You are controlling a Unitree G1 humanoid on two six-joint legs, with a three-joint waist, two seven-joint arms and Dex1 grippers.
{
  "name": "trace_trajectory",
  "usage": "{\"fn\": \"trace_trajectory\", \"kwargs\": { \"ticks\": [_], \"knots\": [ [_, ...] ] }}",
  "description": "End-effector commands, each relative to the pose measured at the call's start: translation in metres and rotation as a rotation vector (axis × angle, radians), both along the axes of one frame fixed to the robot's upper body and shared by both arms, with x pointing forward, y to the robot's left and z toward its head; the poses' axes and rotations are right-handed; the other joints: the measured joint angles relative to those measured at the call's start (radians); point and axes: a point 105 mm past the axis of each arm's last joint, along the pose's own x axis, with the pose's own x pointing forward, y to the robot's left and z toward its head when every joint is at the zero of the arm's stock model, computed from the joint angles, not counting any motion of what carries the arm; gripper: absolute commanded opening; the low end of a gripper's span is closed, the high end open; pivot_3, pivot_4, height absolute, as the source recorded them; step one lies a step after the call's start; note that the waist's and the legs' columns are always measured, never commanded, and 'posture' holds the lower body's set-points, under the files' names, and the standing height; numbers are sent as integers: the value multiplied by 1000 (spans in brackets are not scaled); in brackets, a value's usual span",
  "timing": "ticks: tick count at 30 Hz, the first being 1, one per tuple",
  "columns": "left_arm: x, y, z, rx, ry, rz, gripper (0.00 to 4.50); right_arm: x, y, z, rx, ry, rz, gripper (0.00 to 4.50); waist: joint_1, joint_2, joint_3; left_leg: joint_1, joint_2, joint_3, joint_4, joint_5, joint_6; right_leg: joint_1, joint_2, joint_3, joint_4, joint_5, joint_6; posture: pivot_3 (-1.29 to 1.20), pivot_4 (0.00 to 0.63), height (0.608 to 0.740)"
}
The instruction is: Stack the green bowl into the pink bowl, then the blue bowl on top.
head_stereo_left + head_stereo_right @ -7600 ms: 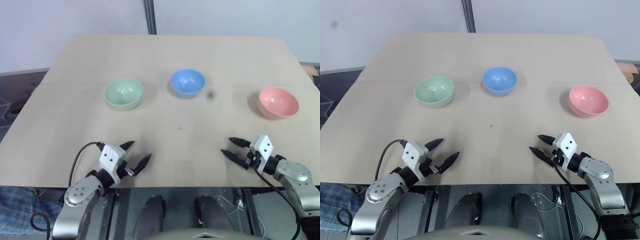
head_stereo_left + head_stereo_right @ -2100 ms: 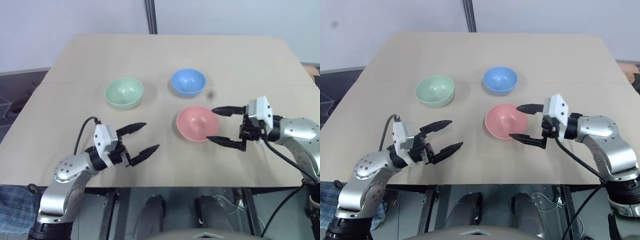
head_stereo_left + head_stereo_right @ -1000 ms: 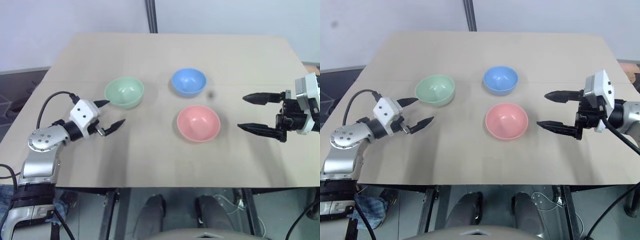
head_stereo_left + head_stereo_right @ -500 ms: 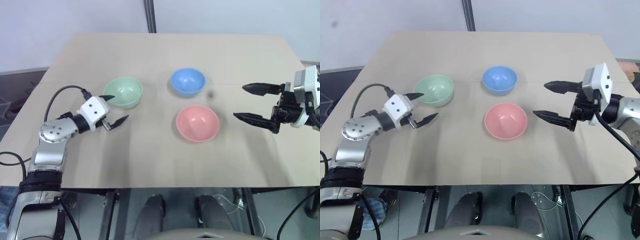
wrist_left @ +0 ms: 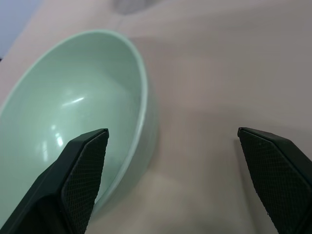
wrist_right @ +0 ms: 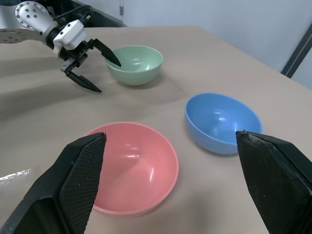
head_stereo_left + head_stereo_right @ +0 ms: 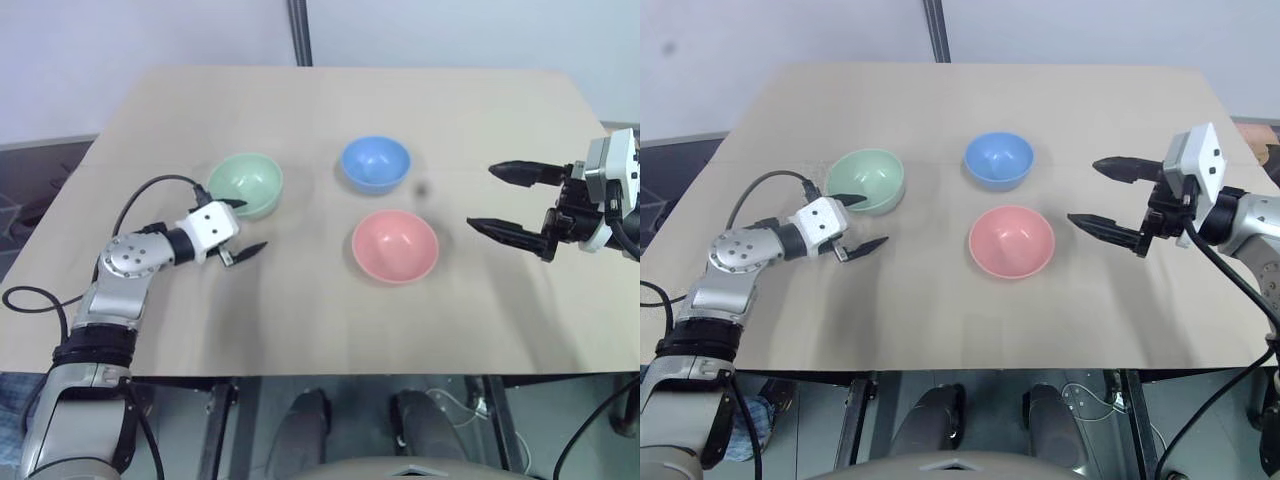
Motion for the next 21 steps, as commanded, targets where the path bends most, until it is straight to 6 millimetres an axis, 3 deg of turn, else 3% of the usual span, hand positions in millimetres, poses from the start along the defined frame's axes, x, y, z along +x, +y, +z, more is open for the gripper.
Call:
{"fn": "trace_trajectory", "kwargs": {
  "ticks": [1,7,16,21],
  "knots": [
    [3,0,8,4,-40,-8,3159,-2,-4,9,0,-49,-23,4500,0,0,0,0,0,0,0,0,0,0,0,0,0,0,0,0,150,740],
    [2,-1,8,15,-44,-28,62,-2,-5,7,-6,-46,-25,4500,0,0,0,0,0,0,0,0,0,0,0,0,0,0,0,0,150,740],
    [0,-6,12,16,-48,-72,62,0,-7,10,0,-61,-32,4500,0,0,0,0,0,0,1,0,0,0,0,0,1,0,0,0,150,740],
    [1,-26,31,18,-93,-170,62,0,-10,7,-9,-56,-41,4500,2,0,0,0,0,0,1,0,0,0,0,0,1,0,0,0,150,740]
  ]
}}
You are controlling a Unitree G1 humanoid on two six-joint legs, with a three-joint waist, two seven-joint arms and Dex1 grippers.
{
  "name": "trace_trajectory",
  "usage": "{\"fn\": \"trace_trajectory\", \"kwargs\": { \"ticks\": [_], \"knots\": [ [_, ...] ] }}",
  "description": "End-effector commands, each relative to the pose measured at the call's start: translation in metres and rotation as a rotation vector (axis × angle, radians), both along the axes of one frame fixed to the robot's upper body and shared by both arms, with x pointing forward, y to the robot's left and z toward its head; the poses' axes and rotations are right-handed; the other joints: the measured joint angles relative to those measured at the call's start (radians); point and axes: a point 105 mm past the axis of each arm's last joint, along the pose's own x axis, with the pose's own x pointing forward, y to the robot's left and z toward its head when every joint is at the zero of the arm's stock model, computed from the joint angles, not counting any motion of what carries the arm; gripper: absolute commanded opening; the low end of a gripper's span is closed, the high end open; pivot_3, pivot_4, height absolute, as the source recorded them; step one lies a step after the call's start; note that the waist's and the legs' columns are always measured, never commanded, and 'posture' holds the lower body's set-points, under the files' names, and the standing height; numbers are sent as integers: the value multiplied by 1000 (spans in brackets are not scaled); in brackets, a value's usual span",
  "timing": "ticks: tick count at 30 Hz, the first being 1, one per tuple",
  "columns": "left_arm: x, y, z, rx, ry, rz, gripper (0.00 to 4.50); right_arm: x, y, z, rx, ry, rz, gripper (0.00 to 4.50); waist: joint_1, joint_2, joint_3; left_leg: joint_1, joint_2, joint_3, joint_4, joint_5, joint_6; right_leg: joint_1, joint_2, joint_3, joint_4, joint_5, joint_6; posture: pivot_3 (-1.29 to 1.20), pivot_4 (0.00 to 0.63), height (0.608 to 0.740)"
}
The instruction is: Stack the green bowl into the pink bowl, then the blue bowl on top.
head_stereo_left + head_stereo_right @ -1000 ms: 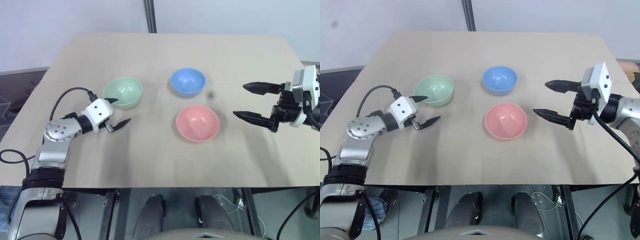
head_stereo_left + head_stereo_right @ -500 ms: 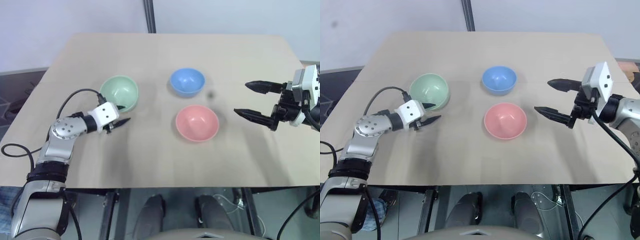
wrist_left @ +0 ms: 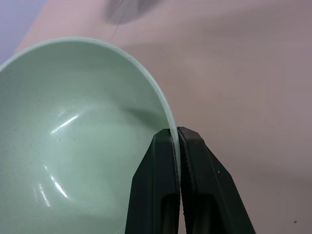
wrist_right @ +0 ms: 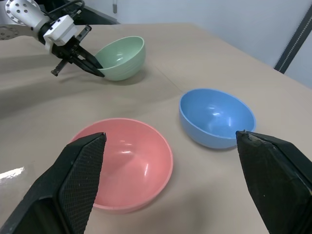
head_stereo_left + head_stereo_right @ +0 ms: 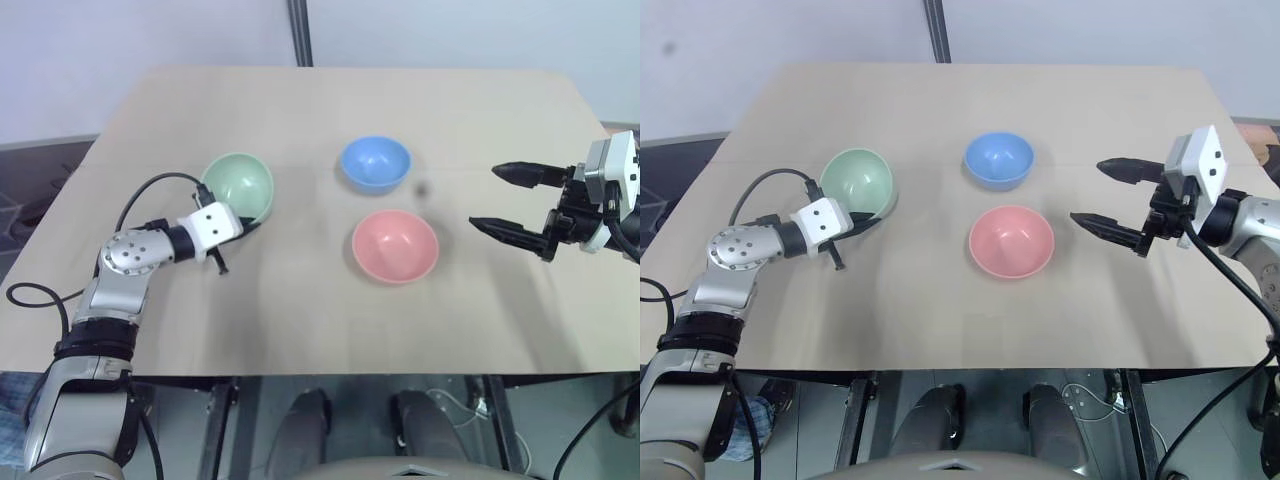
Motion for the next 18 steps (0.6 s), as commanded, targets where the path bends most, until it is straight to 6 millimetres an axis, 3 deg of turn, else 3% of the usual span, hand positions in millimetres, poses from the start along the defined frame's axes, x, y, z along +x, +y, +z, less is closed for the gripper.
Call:
{"fn": "trace_trajectory", "kwargs": {
  "ticks": [1,5,11,14,18],
  "knots": [
    [1,-25,32,-5,-90,-125,62,-2,-5,10,-10,-59,-12,4500,2,0,0,0,0,0,0,0,0,0,0,0,0,0,0,0,150,740],
    [-3,-58,62,22,-149,-295,62,-2,-4,9,-9,-58,-10,4500,5,0,0,-2,0,-2,2,0,0,0,0,-2,0,0,0,0,150,740],
    [-33,-105,89,76,-162,-606,62,-1,-4,7,-11,-55,-6,4500,-5,0,0,-2,0,-1,2,0,0,0,0,-1,0,0,0,0,150,740],
    [-53,-120,89,128,-122,-763,62,-1,-4,7,-13,-54,-3,4500,-5,0,0,-2,0,-1,2,0,0,0,1,-1,0,0,0,0,150,740],
    [-74,-121,74,345,-37,-920,62,-1,-3,7,-15,-57,3,4500,-5,0,1,-2,0,-1,2,0,0,0,1,-1,0,0,0,0,150,740]
  ]
}}
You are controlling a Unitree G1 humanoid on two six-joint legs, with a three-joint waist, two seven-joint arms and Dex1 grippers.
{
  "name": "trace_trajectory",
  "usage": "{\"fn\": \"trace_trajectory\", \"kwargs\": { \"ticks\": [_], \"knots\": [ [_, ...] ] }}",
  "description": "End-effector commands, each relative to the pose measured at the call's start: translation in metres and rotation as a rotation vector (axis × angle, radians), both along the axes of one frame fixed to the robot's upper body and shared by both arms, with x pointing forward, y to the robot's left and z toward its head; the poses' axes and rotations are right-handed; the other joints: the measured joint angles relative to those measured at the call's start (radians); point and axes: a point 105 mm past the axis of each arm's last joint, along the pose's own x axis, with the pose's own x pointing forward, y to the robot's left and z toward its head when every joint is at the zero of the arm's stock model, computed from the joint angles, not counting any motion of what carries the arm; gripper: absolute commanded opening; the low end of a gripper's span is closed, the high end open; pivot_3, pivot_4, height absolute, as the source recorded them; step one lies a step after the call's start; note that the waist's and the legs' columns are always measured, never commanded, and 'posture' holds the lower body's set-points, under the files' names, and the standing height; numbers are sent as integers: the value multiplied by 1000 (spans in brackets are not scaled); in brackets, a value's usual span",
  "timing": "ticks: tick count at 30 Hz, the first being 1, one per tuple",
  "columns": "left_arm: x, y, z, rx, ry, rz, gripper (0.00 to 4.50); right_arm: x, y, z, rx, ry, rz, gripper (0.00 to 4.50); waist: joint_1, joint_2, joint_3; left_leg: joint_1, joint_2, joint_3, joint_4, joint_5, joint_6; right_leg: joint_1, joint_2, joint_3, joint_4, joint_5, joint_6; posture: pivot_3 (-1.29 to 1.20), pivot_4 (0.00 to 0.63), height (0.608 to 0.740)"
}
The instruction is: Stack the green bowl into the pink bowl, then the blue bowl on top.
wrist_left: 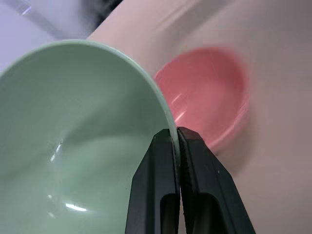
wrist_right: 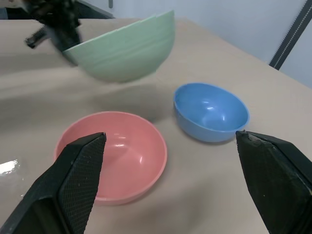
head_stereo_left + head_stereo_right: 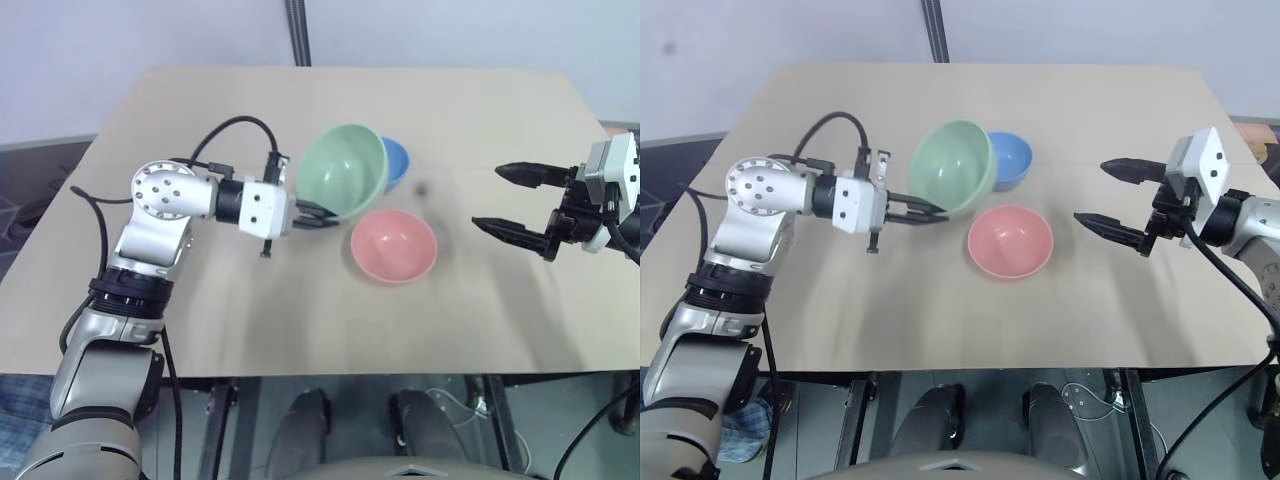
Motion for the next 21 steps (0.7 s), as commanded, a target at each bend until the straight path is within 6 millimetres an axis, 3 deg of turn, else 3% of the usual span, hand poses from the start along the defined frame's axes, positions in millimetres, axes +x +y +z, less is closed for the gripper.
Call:
{"fn": "trace_trajectory", "kwargs": {
  "ticks": [1,11,21],
  "knots": [
    [-18,-3,5,141,-31,-133,62,-3,1,9,2,-49,11,4500,0,1,0,0,0,0,0,0,0,0,0,0,0,0,0,0,150,740],
    [6,-22,15,161,-182,-198,62,-6,2,8,3,-49,10,4500,5,0,2,-1,0,-1,2,0,0,1,0,0,0,0,0,0,150,740],
    [1,-40,16,116,-198,-297,62,-8,5,6,-2,-45,17,4500,3,1,3,-1,0,0,3,0,0,1,0,0,0,0,0,0,150,740]
  ]
}}
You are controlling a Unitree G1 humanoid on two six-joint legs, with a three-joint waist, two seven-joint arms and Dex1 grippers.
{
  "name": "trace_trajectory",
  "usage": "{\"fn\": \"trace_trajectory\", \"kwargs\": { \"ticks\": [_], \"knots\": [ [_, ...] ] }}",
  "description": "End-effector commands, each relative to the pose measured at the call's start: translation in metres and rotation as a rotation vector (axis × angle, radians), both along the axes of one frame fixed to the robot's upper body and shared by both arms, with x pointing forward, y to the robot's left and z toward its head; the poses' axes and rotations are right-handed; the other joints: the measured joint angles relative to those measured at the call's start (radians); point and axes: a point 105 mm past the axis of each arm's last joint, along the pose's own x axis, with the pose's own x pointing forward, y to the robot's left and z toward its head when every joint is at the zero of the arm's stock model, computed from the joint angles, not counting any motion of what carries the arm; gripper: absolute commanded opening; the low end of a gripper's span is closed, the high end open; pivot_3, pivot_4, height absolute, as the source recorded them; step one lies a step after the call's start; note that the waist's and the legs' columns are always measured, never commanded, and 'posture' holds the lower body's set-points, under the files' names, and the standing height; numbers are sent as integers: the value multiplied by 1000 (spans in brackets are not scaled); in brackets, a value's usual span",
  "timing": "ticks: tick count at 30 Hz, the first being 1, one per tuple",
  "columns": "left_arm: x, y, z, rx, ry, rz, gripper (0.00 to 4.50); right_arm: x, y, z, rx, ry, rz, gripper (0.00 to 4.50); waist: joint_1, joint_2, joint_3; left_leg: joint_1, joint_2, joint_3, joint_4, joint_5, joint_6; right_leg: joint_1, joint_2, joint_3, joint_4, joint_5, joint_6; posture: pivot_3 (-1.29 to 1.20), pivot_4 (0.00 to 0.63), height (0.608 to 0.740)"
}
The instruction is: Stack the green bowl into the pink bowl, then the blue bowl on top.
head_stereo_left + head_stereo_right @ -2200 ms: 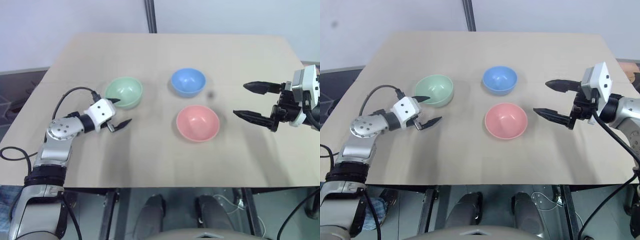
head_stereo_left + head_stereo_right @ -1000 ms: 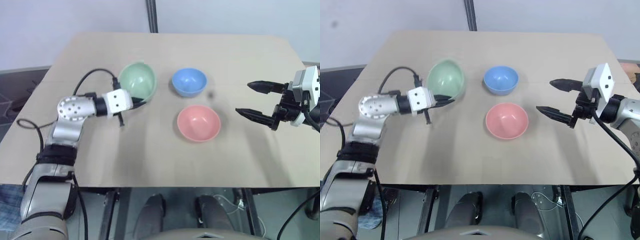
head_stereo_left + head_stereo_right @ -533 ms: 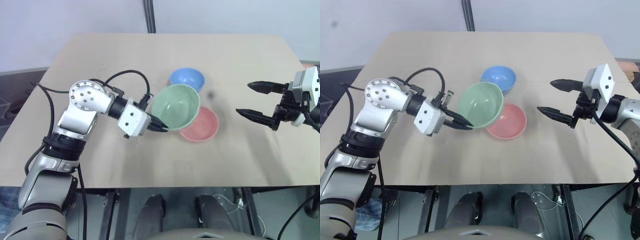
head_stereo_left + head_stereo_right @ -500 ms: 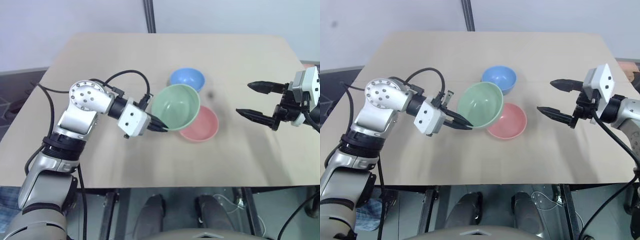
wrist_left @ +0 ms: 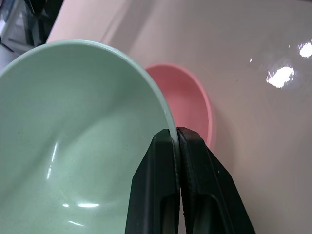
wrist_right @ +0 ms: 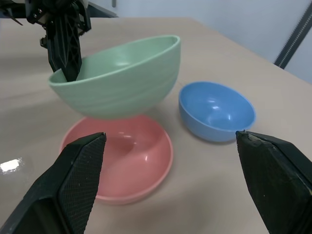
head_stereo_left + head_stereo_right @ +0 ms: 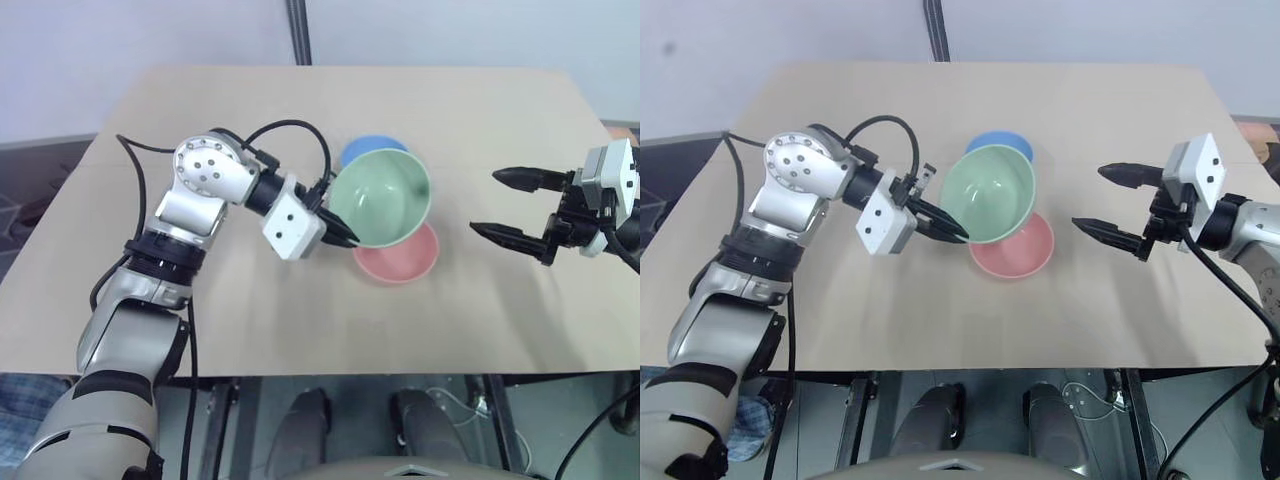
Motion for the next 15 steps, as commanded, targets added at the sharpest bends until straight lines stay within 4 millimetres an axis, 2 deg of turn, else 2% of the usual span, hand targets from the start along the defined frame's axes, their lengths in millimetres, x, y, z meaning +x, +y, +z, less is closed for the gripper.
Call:
{"fn": "trace_trajectory", "kwargs": {
  "ticks": [1,7,8,9,13,15],
  "knots": [
    [-4,-9,14,-50,-34,-56,62,-4,1,8,1,-45,3,4500,2,0,0,0,0,0,0,0,0,0,0,0,0,0,0,0,150,740],
    [-2,-16,20,-91,-43,-60,62,-4,2,9,3,-47,0,4500,1,0,0,0,0,0,1,0,0,0,0,0,1,0,0,0,150,740],
    [0,-18,22,-111,-50,-55,704,-4,2,8,3,-47,0,4500,0,0,0,0,0,0,1,0,0,0,0,0,1,0,0,0,150,740],
    [0,-20,24,-128,-56,-57,990,-4,1,8,2,-45,0,4500,0,0,0,0,0,0,1,0,0,0,0,0,1,0,0,0,150,740],
    [-2,-27,32,-198,-76,-77,2884,-6,1,6,-1,-40,0,4500,1,0,0,-1,0,0,2,0,0,0,0,0,1,0,0,0,150,740],
    [-3,-26,31,-184,-77,-75,3578,-5,1,6,-2,-38,0,4500,0,0,0,-1,0,0,2,0,0,0,0,0,1,0,0,0,150,740]
  ]
}}
